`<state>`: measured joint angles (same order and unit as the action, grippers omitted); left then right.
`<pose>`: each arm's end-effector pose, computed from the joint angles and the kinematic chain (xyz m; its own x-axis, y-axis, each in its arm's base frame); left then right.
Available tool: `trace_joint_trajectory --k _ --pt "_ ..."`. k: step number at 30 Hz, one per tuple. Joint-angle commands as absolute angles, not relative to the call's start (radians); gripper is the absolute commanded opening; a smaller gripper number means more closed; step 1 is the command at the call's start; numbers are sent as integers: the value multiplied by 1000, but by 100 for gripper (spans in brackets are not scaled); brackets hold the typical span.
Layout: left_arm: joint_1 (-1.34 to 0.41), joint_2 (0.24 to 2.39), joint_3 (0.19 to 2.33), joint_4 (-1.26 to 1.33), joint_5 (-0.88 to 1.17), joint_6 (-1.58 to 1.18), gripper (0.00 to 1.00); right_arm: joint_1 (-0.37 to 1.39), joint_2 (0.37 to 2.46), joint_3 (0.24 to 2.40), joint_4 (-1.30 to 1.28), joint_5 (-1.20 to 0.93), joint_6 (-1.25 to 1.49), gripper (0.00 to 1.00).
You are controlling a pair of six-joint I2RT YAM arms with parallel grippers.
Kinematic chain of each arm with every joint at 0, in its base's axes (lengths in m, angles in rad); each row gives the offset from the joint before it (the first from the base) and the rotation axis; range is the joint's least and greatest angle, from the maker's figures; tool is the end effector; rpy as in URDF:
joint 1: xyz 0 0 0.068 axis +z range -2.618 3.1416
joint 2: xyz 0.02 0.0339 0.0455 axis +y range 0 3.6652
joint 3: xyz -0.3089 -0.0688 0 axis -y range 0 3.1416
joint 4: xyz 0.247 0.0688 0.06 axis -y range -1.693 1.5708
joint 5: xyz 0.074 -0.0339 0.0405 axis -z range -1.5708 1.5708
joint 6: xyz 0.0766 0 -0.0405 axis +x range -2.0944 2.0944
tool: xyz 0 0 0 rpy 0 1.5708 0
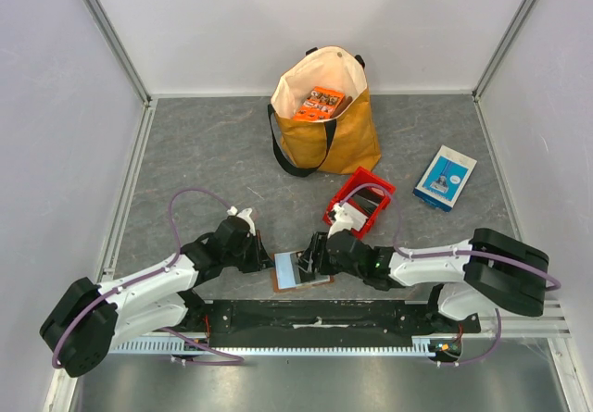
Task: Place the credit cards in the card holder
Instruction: Insert the credit card into the card holder.
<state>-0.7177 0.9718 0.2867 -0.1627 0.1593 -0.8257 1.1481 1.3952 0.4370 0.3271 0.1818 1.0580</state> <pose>0.1231 -0.1236 0.1466 -0.9184 -0.1616 -0.3612 0.0787 0.8200 -0.5670 0.1266 0.2476 0.1620 -0.8482 0.2036 -0.4891 -0.1998 0.7321 0.6512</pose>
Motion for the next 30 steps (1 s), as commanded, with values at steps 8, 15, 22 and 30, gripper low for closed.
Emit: trace_joint_trajectory --k 8,15,22,30 --pt "-719 980 307 -147 147 -821 2 1172 1520 560 259 130 997 55" --pt "-719 977 304 -141 149 -831 2 1201 1562 624 210 95 1040 48" --pt "-719 971 304 -140 152 -834 2 1209 1565 641 291 72 993 37" --pt "-719 943 313 -164 149 -824 2 1180 1444 669 118 193 864 51"
